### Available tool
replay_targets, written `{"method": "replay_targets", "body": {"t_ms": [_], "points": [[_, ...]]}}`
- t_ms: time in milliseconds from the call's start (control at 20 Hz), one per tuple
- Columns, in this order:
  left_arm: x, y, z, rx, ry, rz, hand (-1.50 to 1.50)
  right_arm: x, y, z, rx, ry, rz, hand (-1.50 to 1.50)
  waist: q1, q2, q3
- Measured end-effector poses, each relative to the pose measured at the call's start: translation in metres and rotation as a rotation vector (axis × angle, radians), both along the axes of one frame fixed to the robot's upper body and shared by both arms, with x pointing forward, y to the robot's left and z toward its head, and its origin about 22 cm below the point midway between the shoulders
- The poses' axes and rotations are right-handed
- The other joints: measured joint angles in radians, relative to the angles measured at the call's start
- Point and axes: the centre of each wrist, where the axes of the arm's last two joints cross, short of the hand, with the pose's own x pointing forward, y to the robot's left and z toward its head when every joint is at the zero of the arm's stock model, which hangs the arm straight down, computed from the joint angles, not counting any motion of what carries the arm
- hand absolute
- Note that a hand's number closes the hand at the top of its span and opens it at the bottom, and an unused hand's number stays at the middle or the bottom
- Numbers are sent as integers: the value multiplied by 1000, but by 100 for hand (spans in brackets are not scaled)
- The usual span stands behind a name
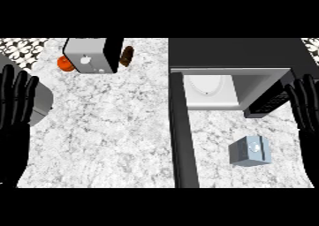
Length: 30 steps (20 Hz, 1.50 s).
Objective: Pick up the milk, place it into the microwave and close the microwave
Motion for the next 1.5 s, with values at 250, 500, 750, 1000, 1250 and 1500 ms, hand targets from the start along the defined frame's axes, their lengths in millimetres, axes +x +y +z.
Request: {"method": "replay_targets", "body": {"t_ms": [250,500,750,1000,1250,1500], "points": [[-15,-22,-1,-4,-9,16,-150,-27,-17,5,35,7,51,-150,-7,2,-9],[-39,-43,-12,-128,92,60,-150,-61,-22,19,46,26,167,-150,-13,-1,-11],[-76,-49,-23,-188,129,78,-150,-85,-29,10,48,71,192,-150,-9,-2,-12],[-109,-47,-28,-204,141,80,-150,-103,-35,-1,54,86,179,-150,-5,-2,-13],[-133,-44,-31,-211,146,77,-150,-113,-37,-8,53,87,164,-150,-1,-2,-13],[-153,-38,-40,-206,144,74,-150,-114,-35,-12,2,74,128,-150,7,-2,-13]]}}
